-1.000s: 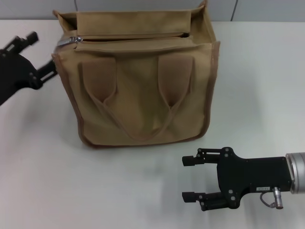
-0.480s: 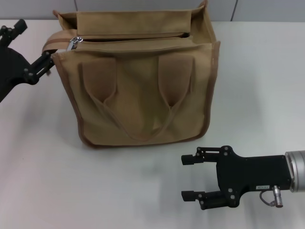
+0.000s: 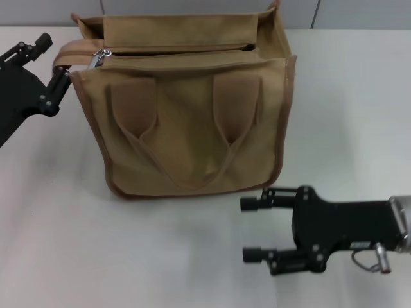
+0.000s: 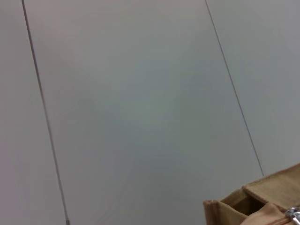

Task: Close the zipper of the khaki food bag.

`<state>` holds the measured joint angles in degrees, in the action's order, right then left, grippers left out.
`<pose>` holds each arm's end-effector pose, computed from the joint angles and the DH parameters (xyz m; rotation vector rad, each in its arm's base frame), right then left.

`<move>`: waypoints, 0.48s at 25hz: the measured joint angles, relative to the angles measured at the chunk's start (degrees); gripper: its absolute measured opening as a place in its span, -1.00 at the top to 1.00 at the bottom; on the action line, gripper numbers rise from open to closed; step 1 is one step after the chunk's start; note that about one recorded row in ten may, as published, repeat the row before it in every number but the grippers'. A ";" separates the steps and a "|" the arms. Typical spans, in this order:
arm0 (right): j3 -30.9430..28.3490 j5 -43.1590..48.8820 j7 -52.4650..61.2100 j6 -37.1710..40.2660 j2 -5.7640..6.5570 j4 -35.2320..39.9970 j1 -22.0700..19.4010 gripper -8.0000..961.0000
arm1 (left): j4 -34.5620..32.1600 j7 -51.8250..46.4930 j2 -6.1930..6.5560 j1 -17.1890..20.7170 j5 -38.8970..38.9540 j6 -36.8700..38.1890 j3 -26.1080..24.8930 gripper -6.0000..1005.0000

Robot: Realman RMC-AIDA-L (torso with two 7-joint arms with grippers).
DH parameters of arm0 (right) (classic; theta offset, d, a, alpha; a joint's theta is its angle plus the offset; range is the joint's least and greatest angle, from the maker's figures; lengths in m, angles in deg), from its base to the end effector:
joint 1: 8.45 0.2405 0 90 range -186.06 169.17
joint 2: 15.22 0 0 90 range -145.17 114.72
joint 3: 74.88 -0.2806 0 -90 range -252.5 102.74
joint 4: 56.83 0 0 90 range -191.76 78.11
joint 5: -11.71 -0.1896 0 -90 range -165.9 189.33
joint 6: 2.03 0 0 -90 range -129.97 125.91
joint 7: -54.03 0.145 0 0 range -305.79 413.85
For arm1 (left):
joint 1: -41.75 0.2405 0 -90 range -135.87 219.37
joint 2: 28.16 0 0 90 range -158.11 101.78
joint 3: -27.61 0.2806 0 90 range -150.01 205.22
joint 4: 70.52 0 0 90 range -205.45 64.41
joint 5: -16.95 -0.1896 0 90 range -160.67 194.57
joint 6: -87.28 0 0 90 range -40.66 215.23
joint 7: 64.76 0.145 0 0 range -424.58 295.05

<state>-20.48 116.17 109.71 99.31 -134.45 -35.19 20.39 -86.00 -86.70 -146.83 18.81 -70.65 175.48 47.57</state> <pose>0.2487 0.2529 -0.0603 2.9100 -0.2488 -1.0216 -0.3180 0.3038 0.0211 -1.9182 -0.0940 -0.7987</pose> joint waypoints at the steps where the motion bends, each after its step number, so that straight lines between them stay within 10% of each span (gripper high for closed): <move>1: 0.00 -1.74 0.55 1.35 0.05 0.01 -0.06 -0.45 | 0.24 0.01 0.00 0.08 0.00 0.19 -0.02 0.01; 12: 0.01 -17.89 26.11 4.38 -0.04 0.29 8.20 -0.43 | 2.60 0.05 -0.13 -0.58 1.03 3.67 -0.37 0.75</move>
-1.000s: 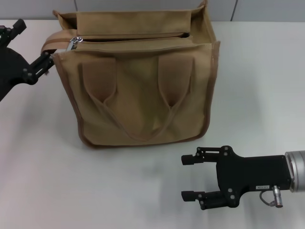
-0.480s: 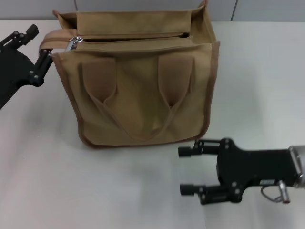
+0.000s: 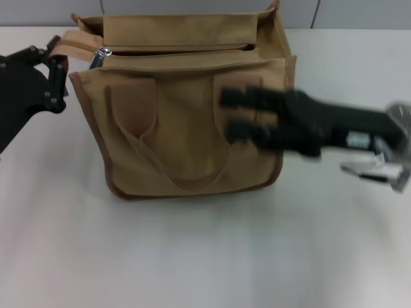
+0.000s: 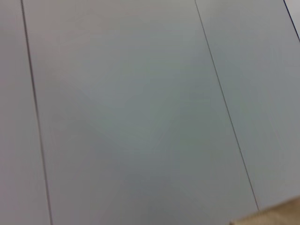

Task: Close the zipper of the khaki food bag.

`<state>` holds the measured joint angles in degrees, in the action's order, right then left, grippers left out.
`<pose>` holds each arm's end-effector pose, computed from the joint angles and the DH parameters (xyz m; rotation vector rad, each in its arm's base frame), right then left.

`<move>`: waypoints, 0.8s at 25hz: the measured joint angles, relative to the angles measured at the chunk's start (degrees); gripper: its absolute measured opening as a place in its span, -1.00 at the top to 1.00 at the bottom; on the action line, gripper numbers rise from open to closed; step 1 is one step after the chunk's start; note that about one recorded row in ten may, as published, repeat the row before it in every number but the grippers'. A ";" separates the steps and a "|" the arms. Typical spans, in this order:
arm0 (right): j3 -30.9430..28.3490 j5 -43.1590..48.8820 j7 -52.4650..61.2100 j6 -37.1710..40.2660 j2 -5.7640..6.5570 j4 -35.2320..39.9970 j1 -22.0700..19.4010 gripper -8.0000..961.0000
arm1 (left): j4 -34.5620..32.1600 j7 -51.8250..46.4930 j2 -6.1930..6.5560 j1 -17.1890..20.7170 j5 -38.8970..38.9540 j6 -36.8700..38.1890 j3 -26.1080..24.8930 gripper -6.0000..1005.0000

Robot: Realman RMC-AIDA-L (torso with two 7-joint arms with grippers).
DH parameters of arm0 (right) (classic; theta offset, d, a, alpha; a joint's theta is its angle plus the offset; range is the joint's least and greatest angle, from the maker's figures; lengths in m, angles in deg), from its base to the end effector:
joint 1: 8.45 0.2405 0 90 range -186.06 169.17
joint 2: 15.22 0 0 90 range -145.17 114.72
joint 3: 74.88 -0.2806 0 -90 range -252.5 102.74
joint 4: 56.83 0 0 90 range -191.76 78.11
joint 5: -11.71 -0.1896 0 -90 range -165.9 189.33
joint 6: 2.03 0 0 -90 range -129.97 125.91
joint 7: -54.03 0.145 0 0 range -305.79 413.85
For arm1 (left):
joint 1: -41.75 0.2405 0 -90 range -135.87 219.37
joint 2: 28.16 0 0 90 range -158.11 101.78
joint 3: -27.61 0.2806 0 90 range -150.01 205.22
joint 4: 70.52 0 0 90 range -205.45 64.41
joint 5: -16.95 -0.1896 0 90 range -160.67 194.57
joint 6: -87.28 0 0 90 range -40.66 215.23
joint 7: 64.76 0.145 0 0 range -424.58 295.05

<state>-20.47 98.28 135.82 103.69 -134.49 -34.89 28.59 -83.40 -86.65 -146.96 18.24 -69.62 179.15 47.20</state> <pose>0.1804 0.3029 -0.0297 2.5736 -0.5990 -1.3536 -0.3070 0.3003 0.0179 -1.8959 -0.0895 -0.8986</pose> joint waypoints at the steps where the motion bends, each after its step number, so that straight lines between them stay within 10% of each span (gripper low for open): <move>1: 0.00 -1.02 2.81 -0.58 0.00 -0.01 1.16 -0.43 | 0.24 0.00 0.00 -0.13 0.53 0.44 0.00 0.80; 20: 7.78 -5.39 35.38 -25.27 -0.21 -0.03 17.78 -0.40 | 1.56 0.00 -0.03 -2.21 3.00 5.36 0.00 0.94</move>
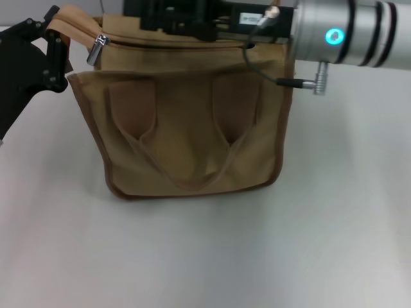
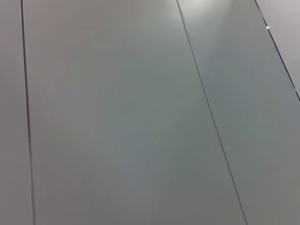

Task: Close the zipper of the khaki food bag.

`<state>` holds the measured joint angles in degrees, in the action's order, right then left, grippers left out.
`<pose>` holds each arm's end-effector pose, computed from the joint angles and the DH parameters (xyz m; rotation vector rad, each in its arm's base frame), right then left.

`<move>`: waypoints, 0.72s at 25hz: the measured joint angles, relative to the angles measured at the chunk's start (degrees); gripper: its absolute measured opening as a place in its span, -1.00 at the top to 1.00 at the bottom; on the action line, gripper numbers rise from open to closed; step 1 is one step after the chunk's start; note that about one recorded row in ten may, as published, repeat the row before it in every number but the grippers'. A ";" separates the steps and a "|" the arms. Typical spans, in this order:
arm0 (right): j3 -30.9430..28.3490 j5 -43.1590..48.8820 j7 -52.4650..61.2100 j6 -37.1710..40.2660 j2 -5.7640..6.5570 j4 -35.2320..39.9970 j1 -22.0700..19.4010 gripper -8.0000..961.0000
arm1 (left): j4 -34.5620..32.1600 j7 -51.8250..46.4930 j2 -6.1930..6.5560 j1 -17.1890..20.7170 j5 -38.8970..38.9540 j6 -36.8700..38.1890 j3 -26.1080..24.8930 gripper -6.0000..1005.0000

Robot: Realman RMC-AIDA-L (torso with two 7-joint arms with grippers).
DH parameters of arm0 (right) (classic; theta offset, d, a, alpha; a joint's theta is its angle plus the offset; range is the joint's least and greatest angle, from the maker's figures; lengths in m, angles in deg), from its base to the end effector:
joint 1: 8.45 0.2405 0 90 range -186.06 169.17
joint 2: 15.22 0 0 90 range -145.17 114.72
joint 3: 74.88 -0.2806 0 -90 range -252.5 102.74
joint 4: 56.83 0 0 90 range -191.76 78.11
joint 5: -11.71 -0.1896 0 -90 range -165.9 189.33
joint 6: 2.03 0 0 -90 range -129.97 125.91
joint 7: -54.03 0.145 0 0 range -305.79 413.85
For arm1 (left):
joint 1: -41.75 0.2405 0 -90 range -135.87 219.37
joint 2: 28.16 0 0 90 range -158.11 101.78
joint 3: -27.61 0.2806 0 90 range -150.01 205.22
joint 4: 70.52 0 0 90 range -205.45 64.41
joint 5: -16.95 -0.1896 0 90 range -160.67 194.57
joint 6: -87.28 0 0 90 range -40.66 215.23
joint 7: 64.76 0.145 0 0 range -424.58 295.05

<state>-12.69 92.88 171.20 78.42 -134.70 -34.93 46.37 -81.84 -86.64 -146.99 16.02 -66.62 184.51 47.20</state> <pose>0.0876 0.3924 -0.0593 2.4402 -1.2232 -1.0659 -0.2853 0.3054 0.0245 -1.8396 -0.0200 -1.0355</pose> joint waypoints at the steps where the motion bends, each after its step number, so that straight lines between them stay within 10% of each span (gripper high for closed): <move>1: 0.00 0.00 0.00 0.00 0.00 0.00 0.00 -0.40 | -0.01 0.00 0.00 -0.19 0.10 -0.09 0.00 0.94; 18: 5.68 4.50 8.48 -6.63 0.05 0.16 4.73 -0.37 | 0.06 0.00 -0.03 -0.94 0.25 -0.71 0.00 0.94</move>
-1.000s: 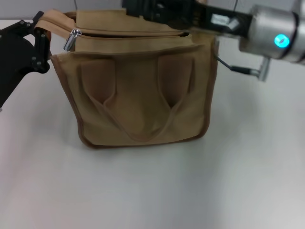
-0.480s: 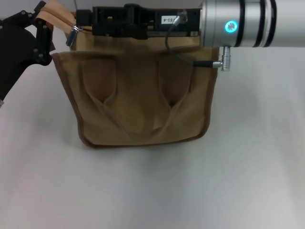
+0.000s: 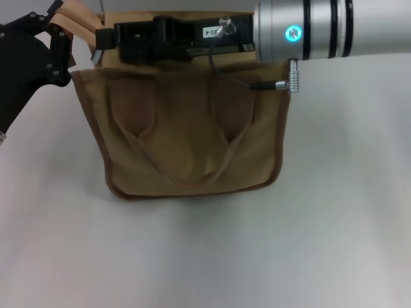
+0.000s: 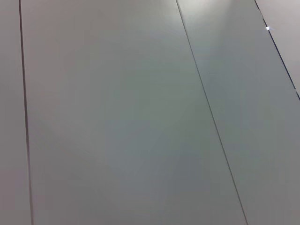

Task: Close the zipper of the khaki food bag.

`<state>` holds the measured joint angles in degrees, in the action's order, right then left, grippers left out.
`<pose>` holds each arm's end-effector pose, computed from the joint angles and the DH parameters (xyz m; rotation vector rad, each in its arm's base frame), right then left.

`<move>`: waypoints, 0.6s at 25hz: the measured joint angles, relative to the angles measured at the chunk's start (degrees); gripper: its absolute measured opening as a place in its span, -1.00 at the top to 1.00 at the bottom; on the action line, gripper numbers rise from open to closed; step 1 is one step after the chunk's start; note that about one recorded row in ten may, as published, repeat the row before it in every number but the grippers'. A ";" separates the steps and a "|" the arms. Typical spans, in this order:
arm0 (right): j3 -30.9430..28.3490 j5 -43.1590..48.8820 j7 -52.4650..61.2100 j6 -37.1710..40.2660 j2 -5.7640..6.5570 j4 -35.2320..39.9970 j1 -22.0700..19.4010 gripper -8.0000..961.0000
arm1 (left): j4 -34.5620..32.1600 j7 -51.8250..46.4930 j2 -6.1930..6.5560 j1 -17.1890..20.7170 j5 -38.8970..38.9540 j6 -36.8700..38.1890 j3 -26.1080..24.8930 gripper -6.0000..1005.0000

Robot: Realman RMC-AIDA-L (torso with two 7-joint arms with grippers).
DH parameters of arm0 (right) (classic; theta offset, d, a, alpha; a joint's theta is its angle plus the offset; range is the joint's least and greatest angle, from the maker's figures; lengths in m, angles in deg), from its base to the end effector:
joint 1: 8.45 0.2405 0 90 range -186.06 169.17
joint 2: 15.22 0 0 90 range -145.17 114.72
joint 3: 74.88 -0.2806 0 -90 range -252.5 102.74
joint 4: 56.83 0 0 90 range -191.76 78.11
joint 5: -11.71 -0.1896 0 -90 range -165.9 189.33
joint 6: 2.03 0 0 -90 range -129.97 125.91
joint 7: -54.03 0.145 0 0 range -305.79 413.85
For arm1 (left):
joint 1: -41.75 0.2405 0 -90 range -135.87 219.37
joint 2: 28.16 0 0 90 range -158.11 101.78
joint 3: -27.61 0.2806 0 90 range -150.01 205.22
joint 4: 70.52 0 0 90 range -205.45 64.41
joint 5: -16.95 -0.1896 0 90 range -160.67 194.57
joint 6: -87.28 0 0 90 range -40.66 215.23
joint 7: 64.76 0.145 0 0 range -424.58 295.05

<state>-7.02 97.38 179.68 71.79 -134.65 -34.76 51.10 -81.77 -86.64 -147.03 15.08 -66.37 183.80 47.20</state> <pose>0.0713 0.4003 -0.0806 2.5102 -1.3245 -0.8205 -0.2816 0.3111 0.0240 -1.8398 -0.0166 -1.0373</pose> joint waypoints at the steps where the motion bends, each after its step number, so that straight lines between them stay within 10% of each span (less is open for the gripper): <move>1: 0.00 0.47 0.45 -0.33 -0.02 -0.01 0.32 -0.37 | 0.03 0.00 -0.06 0.01 0.00 -0.04 0.00 0.94; 15: 0.89 0.92 1.83 -2.99 -0.19 -0.48 2.12 0.18 | 0.70 0.10 -0.23 -0.01 0.00 0.52 0.00 0.94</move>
<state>-6.13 98.30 181.50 68.79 -134.84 -35.24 53.22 -81.07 -86.54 -147.26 15.07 -66.36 184.32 47.20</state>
